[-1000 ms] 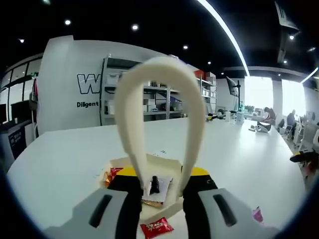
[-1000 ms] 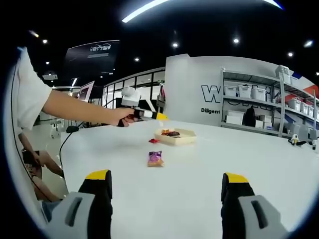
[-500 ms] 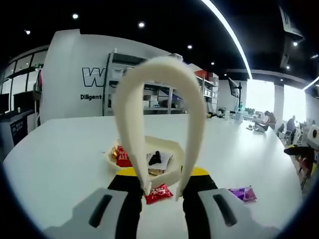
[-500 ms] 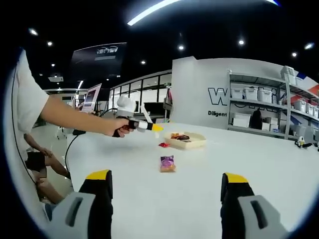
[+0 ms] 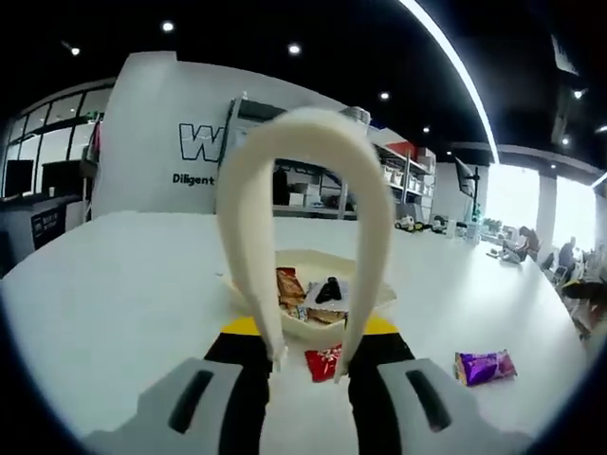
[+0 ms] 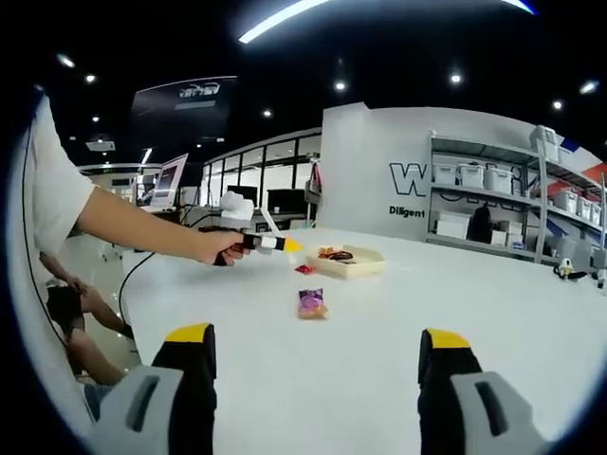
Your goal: Place the target food into the container with the food tongs after gripping and lifting it, then release it inside without dropping or visibly crushing the food.
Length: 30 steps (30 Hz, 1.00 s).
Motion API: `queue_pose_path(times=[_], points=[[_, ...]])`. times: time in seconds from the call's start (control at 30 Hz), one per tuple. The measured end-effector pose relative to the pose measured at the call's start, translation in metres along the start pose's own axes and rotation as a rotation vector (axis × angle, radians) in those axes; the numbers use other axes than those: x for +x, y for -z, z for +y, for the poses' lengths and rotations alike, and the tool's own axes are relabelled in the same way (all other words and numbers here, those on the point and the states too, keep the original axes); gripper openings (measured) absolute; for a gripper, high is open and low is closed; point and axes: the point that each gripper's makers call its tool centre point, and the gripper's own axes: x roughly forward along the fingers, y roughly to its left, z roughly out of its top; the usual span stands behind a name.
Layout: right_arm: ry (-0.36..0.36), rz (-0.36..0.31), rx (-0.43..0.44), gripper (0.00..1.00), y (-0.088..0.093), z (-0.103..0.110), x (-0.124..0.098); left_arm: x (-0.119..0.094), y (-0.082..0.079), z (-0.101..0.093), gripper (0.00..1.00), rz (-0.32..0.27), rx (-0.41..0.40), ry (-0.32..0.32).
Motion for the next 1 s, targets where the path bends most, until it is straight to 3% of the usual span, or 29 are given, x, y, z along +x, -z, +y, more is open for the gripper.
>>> queue_pose_path(times=[0.1,0.17,0.4,0.5,0.73,0.8,0.9,1.0], points=[[0.004,0.002,-0.004,0.85,0.0,-0.001,-0.001,0.002,0.005,0.0,0.29,0.007,-0.004,-0.002],[0.007,0.004,-0.004,0.84,-0.001,-0.002,-0.001,0.005,0.009,-0.003,0.29,0.017,-0.053,0.012],[0.009,0.007,-0.012,0.82,-0.003,-0.002,0.0,0.006,0.014,-0.016,0.29,0.032,-0.05,0.038],[0.007,0.012,-0.015,0.82,-0.002,0.0,0.002,0.005,0.016,-0.026,0.29,0.047,-0.117,0.057],[-0.005,0.011,-0.016,0.81,-0.001,0.006,0.002,0.003,0.021,-0.06,0.29,0.069,-0.1,0.131],[-0.004,0.01,-0.016,0.81,-0.001,0.006,0.0,0.001,0.016,-0.071,0.29,0.058,-0.059,0.151],[0.002,0.007,-0.01,0.8,-0.001,0.004,-0.003,0.001,-0.004,-0.061,0.3,-0.008,0.007,0.097],[0.007,0.0,-0.006,0.8,-0.002,0.002,-0.005,0.002,-0.007,-0.05,0.3,0.002,0.029,0.076]])
